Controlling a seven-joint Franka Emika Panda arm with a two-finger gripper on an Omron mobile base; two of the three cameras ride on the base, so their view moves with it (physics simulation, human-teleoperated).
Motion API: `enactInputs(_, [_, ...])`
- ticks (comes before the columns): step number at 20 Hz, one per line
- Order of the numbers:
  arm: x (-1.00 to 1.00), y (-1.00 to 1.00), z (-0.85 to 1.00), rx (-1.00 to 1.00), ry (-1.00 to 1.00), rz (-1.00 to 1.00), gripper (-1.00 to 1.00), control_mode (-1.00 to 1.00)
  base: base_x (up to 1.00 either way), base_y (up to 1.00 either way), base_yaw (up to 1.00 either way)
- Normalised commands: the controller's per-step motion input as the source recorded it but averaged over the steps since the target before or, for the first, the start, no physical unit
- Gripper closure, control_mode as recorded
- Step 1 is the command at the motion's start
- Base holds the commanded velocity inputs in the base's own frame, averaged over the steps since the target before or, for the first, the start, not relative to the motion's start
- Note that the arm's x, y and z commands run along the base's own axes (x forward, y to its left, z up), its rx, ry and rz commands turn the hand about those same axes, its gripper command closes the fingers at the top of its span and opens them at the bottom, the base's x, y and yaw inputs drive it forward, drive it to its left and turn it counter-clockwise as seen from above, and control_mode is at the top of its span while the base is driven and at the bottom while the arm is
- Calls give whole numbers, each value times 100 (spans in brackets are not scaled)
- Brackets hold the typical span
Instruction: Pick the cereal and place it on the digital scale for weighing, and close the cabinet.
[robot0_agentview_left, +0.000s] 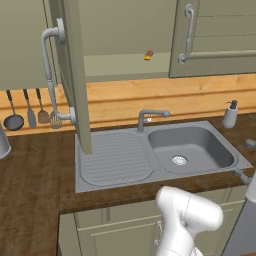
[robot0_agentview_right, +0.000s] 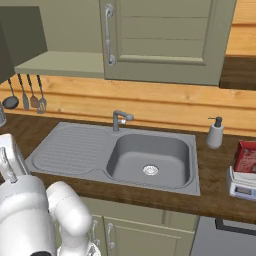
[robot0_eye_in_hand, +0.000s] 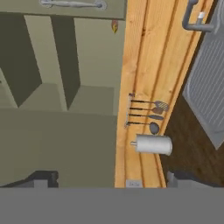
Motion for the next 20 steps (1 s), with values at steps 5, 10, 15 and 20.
enactInputs(5, [-30, 100, -50, 4, -42, -19, -100, -100, 0, 0, 0])
enactInputs(10, [-31, 100, -30, 6, -42, -18, -100, -100, 0, 0, 0])
enactInputs(15, [-55, 100, -22, 0, -25, -17, -100, -100, 0, 0, 0])
enactInputs(20, [-61, 100, -43, -17, -3, 0, -100, -100, 0, 0, 0])
